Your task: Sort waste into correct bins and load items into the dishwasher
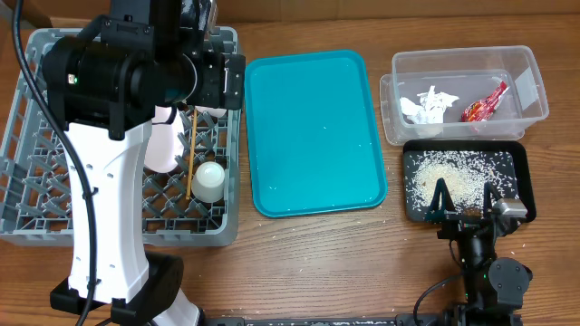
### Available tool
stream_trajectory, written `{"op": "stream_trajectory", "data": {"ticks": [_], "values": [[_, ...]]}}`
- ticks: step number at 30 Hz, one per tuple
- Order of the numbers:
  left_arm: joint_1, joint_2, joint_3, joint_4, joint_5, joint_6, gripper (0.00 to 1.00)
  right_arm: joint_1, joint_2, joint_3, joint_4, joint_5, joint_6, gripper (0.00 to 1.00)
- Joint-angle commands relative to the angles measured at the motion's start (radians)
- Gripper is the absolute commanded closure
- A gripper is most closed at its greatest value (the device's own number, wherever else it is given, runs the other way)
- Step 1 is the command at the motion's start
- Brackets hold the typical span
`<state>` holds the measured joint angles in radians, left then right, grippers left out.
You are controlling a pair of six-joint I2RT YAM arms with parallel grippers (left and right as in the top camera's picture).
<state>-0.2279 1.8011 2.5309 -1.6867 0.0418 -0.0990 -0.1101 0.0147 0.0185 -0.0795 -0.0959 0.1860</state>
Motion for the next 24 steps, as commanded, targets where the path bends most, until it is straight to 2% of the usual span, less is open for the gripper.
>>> {"op": "stream_trajectory", "data": {"ticks": [1, 24], "values": [[-0.002, 0.005, 0.002, 0.000, 0.007, -0.006, 0.00, -0.002, -0.013, -0.010, 0.003, 0.012, -0.004, 0.00], [-0.001, 0.005, 0.002, -0.003, -0.021, 0.002, 0.00, -0.003, -0.012, -0.010, 0.003, 0.012, -0.004, 0.00]]}}
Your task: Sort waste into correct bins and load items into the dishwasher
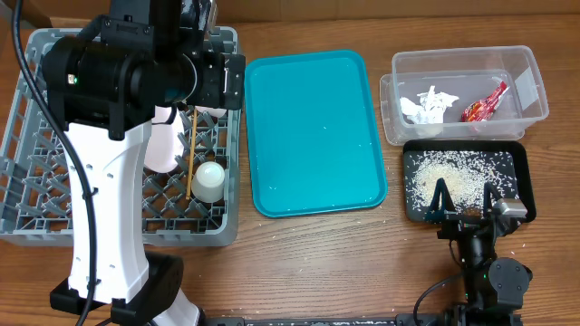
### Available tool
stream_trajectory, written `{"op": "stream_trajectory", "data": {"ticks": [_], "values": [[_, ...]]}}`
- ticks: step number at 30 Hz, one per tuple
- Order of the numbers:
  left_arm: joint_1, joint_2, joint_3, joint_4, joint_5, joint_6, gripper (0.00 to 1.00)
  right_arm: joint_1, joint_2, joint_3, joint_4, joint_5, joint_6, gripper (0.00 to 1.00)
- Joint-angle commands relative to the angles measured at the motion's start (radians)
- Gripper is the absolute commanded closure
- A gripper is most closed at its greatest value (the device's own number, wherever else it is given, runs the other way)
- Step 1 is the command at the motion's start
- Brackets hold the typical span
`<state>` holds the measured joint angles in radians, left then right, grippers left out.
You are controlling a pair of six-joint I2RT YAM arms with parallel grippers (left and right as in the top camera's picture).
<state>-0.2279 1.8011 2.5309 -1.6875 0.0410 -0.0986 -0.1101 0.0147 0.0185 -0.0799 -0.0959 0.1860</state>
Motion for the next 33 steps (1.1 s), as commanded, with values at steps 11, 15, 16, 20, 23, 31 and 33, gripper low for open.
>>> {"op": "stream_trajectory", "data": {"ticks": [11, 15, 16, 20, 23, 31, 33], "values": [[0.070, -0.268, -0.377, 0.394, -0.100, -0.002, 0.00, -0.003, -0.012, -0.010, 0.003, 0.012, -0.004, 0.00], [0.188, -0.561, -0.892, 0.744, -0.051, 0.011, 0.00, -0.003, -0.012, -0.010, 0.003, 0.012, -0.004, 0.00], [0.216, -0.637, -1.021, 0.842, -0.032, 0.032, 0.00, -0.003, -0.012, -0.010, 0.003, 0.012, -0.004, 0.00], [0.284, -0.870, -1.419, 1.133, 0.029, 0.109, 0.00, -0.003, -0.012, -0.010, 0.003, 0.012, -0.004, 0.00], [0.307, -1.035, -1.713, 1.347, 0.030, 0.139, 0.00, -0.003, -0.012, -0.010, 0.003, 0.012, -0.004, 0.00], [0.308, -1.327, -2.301, 1.864, 0.061, 0.206, 0.00, -0.003, -0.012, -0.010, 0.003, 0.012, -0.004, 0.00], [0.308, -1.380, -2.380, 1.921, 0.061, 0.208, 0.00, -0.003, -0.012, -0.010, 0.003, 0.012, -0.004, 0.00]]}}
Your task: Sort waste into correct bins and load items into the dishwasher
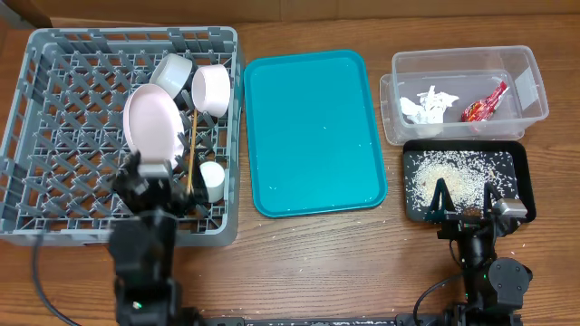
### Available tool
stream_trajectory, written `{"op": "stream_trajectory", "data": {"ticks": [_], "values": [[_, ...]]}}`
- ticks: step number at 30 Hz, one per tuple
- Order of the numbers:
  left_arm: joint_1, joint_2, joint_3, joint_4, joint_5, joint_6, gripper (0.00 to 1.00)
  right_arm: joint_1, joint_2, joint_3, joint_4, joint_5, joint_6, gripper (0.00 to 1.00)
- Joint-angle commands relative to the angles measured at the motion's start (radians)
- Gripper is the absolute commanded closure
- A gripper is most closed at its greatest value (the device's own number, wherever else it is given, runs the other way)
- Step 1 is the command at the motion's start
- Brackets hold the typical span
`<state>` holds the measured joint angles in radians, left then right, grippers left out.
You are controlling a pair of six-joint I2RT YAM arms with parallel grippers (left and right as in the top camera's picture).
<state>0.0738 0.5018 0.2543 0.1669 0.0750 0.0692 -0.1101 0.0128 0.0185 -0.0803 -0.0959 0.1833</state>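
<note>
The grey dishwasher rack (27, 136) at the left holds a pink plate (149, 118) on edge, two white bowls (210, 88) (170, 70), a wooden chopstick (190, 149) and a small white cup (213, 177). My left gripper (152, 186) rests low over the rack's near edge, just below the plate. Its fingers are spread and hold nothing. My right gripper (464, 197) stands open over the near edge of the black tray (518, 156), which has rice (453, 172) scattered on it. The clear bin (530, 86) holds crumpled white paper (428, 104) and a red wrapper (485, 101).
A teal tray (313, 136) lies between the rack and the bins, with only a few specks on it. Bare wooden table (317, 263) runs along the front. The bin and black tray stand close together at the right.
My left arm was reaching high over the rack's back right, hiding the bowls. It is now pulled back to the front, with its gripper open at the rack's near edge. The right arm has not moved.
At both earlier moments my left arm stood still, raised over the rack's far right part near the plate and chopstick. Now it is back at the front, and the plate, two bowls, chopstick and cup show in the rack. The right side is unchanged throughout.
</note>
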Motion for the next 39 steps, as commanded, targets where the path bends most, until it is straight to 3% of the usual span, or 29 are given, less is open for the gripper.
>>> {"op": "stream_trajectory", "data": {"ticks": [1, 7, 15, 18, 39], "values": [[0.006, -0.108, -0.136, 0.079, 0.027, 0.040, 0.00, -0.003, -0.010, -0.010, 0.004, 0.012, -0.002, 0.00], [0.004, -0.262, -0.251, 0.060, 0.032, 0.064, 0.00, -0.003, -0.010, -0.010, 0.004, 0.012, -0.002, 0.00], [0.005, -0.426, -0.249, -0.220, 0.072, 0.190, 0.00, -0.003, -0.010, -0.010, 0.004, 0.012, -0.002, 0.00], [0.005, -0.501, -0.249, -0.221, 0.055, 0.178, 0.00, -0.003, -0.010, -0.010, 0.004, 0.012, -0.002, 0.00], [0.005, -0.497, -0.249, -0.233, 0.052, 0.178, 0.00, -0.003, -0.010, -0.010, 0.004, 0.012, -0.002, 0.00]]}}
